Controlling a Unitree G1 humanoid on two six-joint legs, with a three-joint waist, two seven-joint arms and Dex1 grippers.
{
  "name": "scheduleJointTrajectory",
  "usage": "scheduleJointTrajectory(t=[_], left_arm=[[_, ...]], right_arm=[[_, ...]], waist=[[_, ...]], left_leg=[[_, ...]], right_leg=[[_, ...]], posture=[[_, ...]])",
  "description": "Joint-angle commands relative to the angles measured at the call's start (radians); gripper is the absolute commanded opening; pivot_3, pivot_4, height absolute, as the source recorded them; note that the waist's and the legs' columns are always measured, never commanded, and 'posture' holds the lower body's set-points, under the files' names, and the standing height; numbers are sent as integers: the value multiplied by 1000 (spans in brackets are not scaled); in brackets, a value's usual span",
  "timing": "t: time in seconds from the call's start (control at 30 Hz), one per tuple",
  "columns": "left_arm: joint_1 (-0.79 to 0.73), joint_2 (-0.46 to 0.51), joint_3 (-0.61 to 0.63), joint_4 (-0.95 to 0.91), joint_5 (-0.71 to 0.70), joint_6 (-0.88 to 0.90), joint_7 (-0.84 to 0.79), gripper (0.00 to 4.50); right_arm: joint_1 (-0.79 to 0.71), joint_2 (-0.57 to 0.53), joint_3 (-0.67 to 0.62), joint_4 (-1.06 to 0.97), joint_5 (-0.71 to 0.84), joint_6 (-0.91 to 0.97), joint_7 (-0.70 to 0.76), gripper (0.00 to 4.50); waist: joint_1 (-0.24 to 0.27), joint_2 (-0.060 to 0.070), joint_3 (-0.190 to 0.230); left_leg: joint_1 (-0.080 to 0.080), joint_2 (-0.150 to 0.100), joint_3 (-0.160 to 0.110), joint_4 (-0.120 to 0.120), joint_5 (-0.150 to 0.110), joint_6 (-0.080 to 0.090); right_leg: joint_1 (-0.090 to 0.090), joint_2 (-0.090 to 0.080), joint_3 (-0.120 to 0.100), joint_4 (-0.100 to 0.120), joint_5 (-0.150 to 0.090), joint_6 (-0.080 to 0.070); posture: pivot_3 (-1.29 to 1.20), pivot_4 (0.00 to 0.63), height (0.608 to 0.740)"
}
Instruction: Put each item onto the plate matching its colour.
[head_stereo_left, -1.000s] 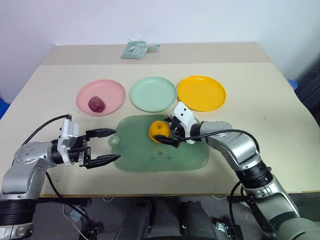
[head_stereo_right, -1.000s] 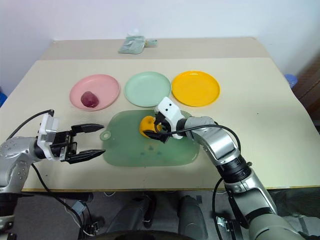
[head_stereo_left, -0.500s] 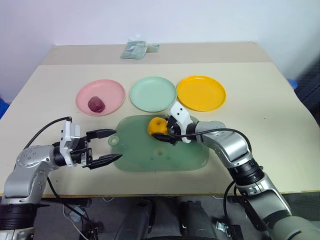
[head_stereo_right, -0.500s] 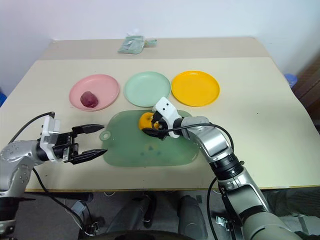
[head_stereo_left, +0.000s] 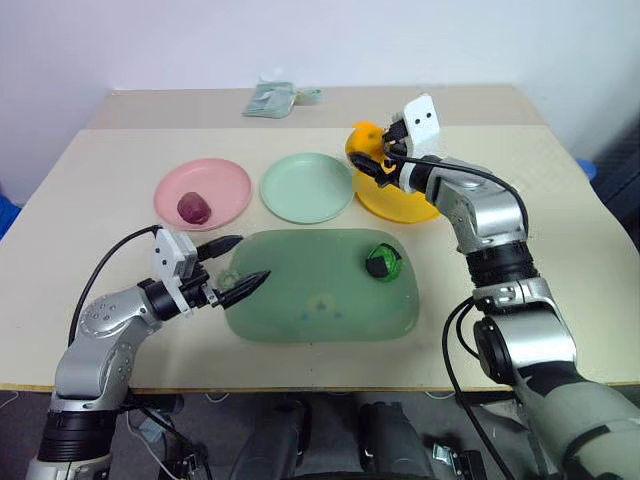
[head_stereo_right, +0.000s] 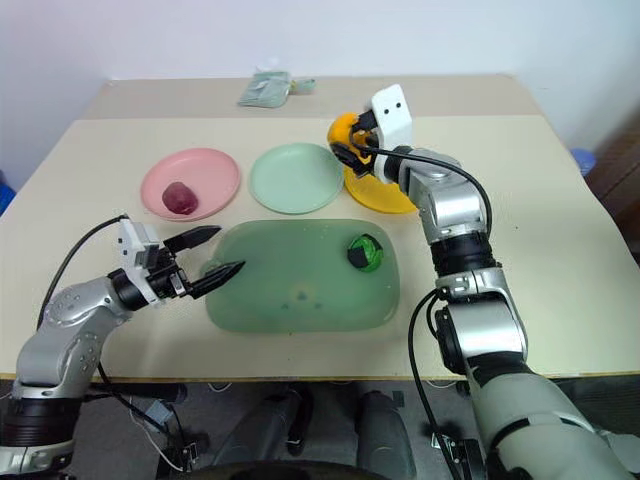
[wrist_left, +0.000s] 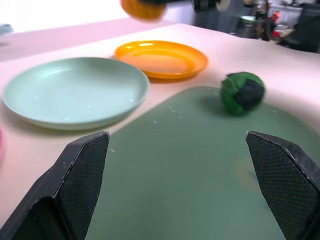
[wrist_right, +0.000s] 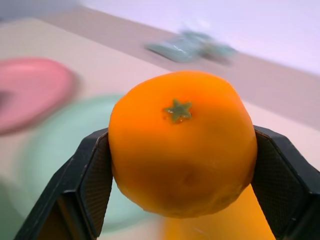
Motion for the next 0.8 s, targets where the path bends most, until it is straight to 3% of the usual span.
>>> scheduleJointTrajectory(t=[0.03, 0.23, 0.3, 0.37, 0.5, 0.73, 0.8], left_arm=[[-8, 3, 8, -45, 1, 4, 28, 4500], [29, 7, 17, -88, -6, 6, 43, 4500], [37, 11, 21, -99, -9, 9, 43, 4500], [40, 14, 23, -104, -8, 11, 45, 4500], [50, 17, 26, -108, -9, 11, 45, 4500], [43, 6, 2, -88, 9, -5, 41, 4500], [29, 4, -14, -72, 16, -10, 29, 4500]], right_arm=[[-88, 2, -37, 230, -34, -212, -12, 3243], [-153, 37, -51, 550, -81, -362, -60, 3243], [-162, 46, -57, 585, -91, -376, -58, 4278], [-167, 51, -62, 603, -99, -384, -51, 4448], [-164, 42, -75, 603, -108, -418, -80, 4448], [-130, -6, -147, 487, -50, -434, 23, 4448], [-53, -28, -158, 305, -10, -372, 80, 4448]], waist=[[-11, 0, 0], [-33, 0, 0], [-39, 0, 0], [-44, 1, 0], [-45, 1, 0], [-44, 2, 1], [-44, 1, 1]], left_leg=[[0, 0, 0, -1, 0, 0], [0, 1, 1, -5, 3, -4], [0, 1, 1, -5, 3, -4], [0, 2, 1, -5, 3, -5], [0, 3, 1, -5, 4, -5], [0, 7, 1, -5, 4, -5], [0, 7, 1, -6, 4, -5]], right_leg=[[0, 0, 0, 0, 0, 0], [-2, 1, 3, 0, 0, 0], [-3, 2, 3, 0, 0, -1], [-3, 3, 4, 1, 0, -1], [-4, 5, 5, 1, 2, -4], [-5, 9, 5, 2, 4, -7], [-6, 9, 6, 3, 4, -7]], posture=[[0, 150, 740], [0, 150, 740], [0, 150, 740], [0, 150, 740], [0, 150, 740], [0, 150, 740], [0, 150, 740]])
